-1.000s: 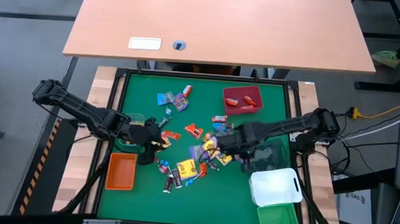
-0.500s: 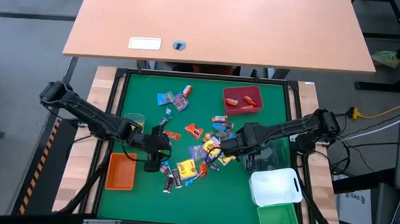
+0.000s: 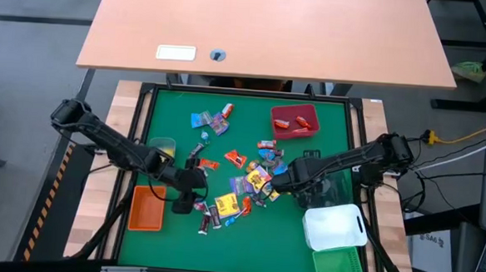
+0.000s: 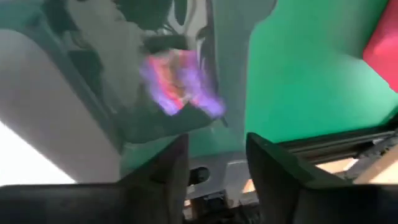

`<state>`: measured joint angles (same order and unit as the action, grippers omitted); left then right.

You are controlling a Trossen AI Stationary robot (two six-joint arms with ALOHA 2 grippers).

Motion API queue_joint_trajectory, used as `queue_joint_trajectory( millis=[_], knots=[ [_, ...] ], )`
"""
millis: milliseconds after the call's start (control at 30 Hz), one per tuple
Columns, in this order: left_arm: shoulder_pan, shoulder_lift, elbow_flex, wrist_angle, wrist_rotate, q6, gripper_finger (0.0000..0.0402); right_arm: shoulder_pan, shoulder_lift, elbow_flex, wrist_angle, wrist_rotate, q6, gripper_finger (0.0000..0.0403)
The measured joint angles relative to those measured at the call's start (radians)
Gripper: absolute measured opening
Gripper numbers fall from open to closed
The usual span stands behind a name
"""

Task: Sort candy
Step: Put the pink candy into the orange bin

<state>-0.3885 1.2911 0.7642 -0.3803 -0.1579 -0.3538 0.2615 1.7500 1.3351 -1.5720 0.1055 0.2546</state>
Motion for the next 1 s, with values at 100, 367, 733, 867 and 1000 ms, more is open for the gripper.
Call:
queue_joint_trajectory(
  millis=[100, 367, 733, 867, 1000],
  knots=[
    [-0.026, 0.0, 0.0, 0.0, 0.0, 0.0, 0.0198, 0.0, 0.0, -0.017, 0.0, 0.0, 0.0, 0.0182],
    [-0.105, 0.026, 0.0, -0.002, -0.007, 0.042, 0.0214, 0.0, 0.0, -0.026, 0.001, 0.0, 0.0, 0.019],
    [-0.165, 0.189, 0.0, 0.009, -0.067, 0.052, 0.0209, 0.0, 0.0, -0.026, 0.001, 0.0, 0.0, 0.0191],
    [-0.165, 0.232, 0.0, 0.009, -0.075, 0.052, 0.0209, 0.0, 0.0, -0.026, 0.001, 0.0, 0.0, 0.0191],
    [-0.165, 0.262, 0.0, 0.009, -0.075, 0.052, 0.0209, 0.0, 0.0, -0.026, 0.001, 0.0, 0.0, 0.0191]
  ],
)
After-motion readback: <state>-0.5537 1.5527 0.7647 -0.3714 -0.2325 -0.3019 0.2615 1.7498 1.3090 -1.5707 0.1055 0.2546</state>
